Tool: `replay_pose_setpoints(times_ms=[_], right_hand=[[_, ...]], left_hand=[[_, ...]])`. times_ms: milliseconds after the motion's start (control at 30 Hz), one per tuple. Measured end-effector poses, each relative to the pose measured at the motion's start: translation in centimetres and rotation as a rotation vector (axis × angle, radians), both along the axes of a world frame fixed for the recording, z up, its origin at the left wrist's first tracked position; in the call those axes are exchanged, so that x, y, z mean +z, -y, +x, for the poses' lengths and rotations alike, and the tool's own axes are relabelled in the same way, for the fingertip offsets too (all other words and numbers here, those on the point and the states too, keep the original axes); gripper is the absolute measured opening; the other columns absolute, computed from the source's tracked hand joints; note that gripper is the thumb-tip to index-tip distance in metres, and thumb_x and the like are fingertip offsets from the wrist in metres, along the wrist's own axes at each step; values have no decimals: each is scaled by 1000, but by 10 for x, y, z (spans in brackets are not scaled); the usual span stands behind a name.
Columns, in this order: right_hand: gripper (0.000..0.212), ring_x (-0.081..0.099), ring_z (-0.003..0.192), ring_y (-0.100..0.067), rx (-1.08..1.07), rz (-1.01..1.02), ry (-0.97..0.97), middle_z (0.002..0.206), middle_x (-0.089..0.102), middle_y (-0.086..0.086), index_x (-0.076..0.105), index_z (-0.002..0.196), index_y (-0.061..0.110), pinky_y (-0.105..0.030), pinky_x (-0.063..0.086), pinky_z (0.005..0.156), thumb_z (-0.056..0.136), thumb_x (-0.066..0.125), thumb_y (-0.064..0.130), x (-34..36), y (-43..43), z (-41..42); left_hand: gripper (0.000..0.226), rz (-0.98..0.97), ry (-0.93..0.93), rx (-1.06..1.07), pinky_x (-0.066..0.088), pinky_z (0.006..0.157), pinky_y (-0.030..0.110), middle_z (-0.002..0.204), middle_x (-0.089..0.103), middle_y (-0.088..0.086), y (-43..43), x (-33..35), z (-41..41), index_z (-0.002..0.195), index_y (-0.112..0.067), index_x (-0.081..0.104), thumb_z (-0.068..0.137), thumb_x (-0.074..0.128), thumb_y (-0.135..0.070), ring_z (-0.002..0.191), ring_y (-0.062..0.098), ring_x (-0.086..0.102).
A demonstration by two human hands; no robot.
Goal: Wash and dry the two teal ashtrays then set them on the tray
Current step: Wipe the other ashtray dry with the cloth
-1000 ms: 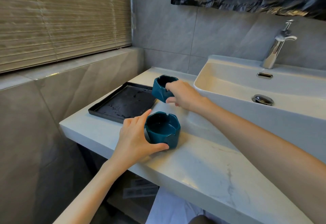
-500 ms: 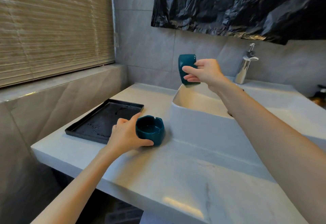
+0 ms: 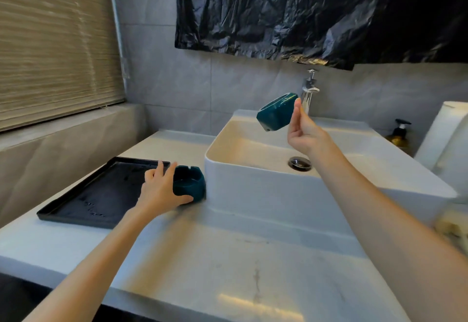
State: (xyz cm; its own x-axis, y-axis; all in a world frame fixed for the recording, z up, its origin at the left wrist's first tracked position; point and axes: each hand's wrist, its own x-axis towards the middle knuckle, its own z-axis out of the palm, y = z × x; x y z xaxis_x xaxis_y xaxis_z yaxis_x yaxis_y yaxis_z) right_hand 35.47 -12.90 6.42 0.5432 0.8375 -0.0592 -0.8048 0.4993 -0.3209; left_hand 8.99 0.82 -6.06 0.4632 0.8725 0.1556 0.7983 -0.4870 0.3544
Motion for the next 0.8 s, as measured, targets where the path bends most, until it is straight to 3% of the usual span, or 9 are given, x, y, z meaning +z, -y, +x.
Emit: replay_pose_setpoints(times_ms=[200,300,400,467,567,667,800], right_hand=[[29,68,51,-10,31,69,28,71,72,-8,65,103,-3,-18,52,43,82,69,17,7,14,7],[27,68,53,-10,50,51,69,72,72,-7,65,103,-3,-17,53,45,84,68,17,11,24,9],[20,67,53,-7,31,-52,222,69,71,-3,67,96,1,-15,54,48,84,68,17,17,35,8],[18,66,55,-4,-28,-186,482,69,70,2,66,98,7,-12,53,50,84,68,18,24,43,9],[20,68,64,-2,-125,-383,1024,82,70,5,65,106,10,-11,52,57,88,66,19,33,55,11],[23,72,71,-10,-163,-479,1457,88,73,-2,65,108,7,-18,55,60,87,68,14,35,69,14],[15,72,63,-10,-291,-663,2001,75,70,-7,65,86,1,-24,57,56,83,73,13,25,83,20]], left_hand=[[84,-17,94,-100,24,110,45,160,2,7,10,35,20,152,-24,14,82,55,-4,144,33,6],[77,141,313,-180,23,112,41,158,16,8,28,61,40,149,-20,27,80,54,3,143,29,17],[57,269,597,-288,32,106,31,146,41,3,50,87,72,142,-19,41,88,53,-6,133,20,38],[46,75,752,-352,40,95,25,134,53,-2,65,105,98,138,-23,47,93,55,-20,120,15,51],[40,-375,901,-425,47,86,28,127,58,-2,82,130,130,132,-25,51,95,51,-41,107,15,58],[48,-638,934,-490,52,92,37,125,62,2,90,140,151,120,-26,58,91,44,-61,106,20,62],[54,-891,855,-533,54,90,39,111,68,6,93,142,168,103,-23,62,83,46,-71,101,24,67]])
